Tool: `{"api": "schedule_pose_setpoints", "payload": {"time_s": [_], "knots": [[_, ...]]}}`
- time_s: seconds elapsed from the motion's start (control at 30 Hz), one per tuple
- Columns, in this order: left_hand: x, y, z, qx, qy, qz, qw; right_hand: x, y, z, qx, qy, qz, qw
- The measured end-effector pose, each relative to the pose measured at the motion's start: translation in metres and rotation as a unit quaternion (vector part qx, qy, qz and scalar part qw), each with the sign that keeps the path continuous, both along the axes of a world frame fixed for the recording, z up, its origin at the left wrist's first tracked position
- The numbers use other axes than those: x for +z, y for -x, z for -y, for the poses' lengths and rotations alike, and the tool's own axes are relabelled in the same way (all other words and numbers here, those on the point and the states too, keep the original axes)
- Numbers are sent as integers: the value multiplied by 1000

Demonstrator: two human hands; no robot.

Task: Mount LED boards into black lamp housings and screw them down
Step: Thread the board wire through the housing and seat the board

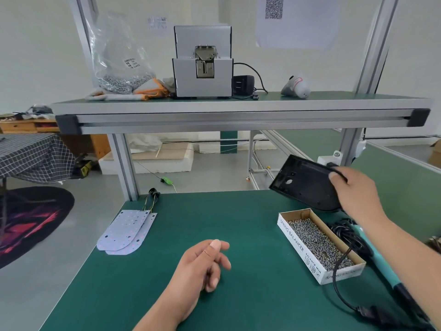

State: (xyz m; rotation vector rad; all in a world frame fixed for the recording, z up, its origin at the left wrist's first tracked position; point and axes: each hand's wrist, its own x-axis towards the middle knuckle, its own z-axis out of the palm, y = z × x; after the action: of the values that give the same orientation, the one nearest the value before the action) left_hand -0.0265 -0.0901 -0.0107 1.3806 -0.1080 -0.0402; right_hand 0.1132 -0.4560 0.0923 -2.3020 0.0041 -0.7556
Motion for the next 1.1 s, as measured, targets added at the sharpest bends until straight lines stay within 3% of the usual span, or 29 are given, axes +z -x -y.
{"api": "schedule_pose_setpoints", "payload": {"time_s": [0.3,0.57,0.77,0.87,0.93,1.1], "knots": [[4,-1,0,70,29,10,997,-35,91,-73,142,-35,-126,981],[8,-16,-35,275,-102,25,956,-70,138,-96,221,34,-160,962],[10,-26,-94,432,-236,-41,869,-63,153,-94,235,199,-198,931],[13,-30,-131,487,-394,-96,774,-61,153,-96,247,225,-213,918],[12,-34,-153,492,-443,-169,730,-61,153,-96,264,240,-213,910],[4,-40,-178,426,-488,-257,717,-62,152,-95,287,240,-224,900]]}}
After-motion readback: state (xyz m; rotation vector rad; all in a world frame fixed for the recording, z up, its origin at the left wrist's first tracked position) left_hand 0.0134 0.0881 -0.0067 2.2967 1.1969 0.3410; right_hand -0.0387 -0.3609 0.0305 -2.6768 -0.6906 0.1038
